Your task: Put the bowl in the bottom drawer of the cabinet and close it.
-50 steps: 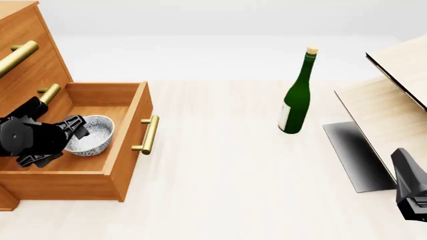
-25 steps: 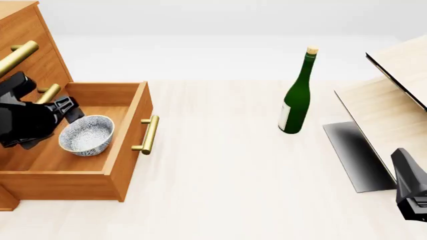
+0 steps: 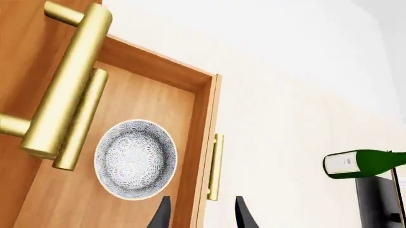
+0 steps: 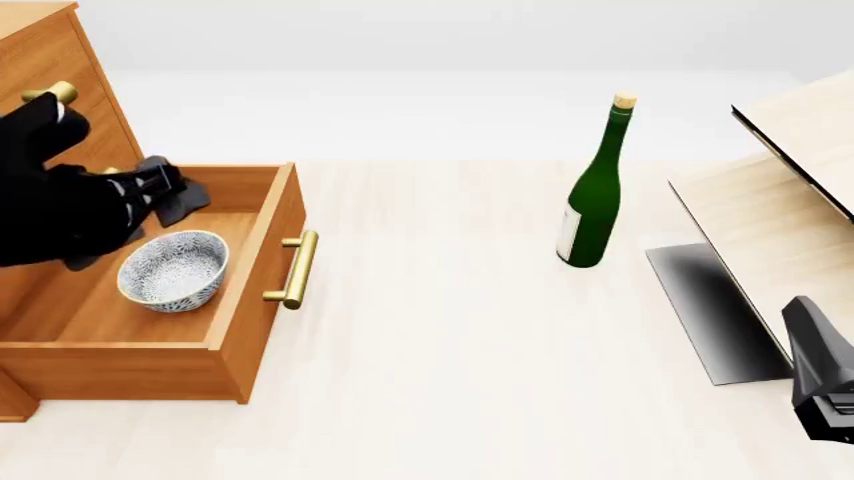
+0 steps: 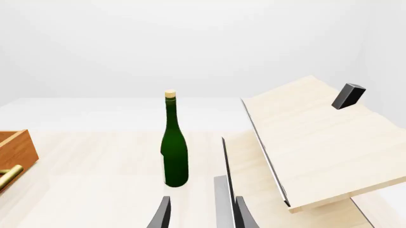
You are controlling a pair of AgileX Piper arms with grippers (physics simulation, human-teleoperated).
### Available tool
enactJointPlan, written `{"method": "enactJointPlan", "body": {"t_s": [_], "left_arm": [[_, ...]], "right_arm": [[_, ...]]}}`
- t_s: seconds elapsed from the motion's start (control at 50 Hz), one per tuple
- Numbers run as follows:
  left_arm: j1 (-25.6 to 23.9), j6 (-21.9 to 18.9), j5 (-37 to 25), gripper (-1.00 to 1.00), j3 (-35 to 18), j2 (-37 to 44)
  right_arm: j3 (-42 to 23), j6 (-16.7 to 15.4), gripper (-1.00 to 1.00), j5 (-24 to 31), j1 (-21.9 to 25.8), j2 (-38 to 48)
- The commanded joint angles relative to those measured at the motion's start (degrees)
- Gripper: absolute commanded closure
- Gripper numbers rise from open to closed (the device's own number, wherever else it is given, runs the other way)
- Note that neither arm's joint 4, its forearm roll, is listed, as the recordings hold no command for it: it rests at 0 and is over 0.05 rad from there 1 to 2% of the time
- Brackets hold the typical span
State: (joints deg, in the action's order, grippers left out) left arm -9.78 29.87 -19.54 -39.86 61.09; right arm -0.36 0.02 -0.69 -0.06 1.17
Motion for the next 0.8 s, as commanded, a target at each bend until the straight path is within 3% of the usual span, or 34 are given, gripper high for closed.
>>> {"method": "enactJointPlan", "body": {"t_s": [0.02,0.4,0.8], "left_arm": [[-6.0,0.6,-3.8,-1.0,0.3,-5.3],[-16.1,0.0,-4.3,-1.0,-0.7,-6.5],[-24.3,2.7,2.9,-1.0,1.0,-0.1]], "right_arm": [[0.0,0.0,-1.0,0.0,0.0,0.0],[0.0,0.0,-1.0,0.0,0.0,0.0],[0.0,0.0,-1.0,0.0,0.0,0.0]]}}
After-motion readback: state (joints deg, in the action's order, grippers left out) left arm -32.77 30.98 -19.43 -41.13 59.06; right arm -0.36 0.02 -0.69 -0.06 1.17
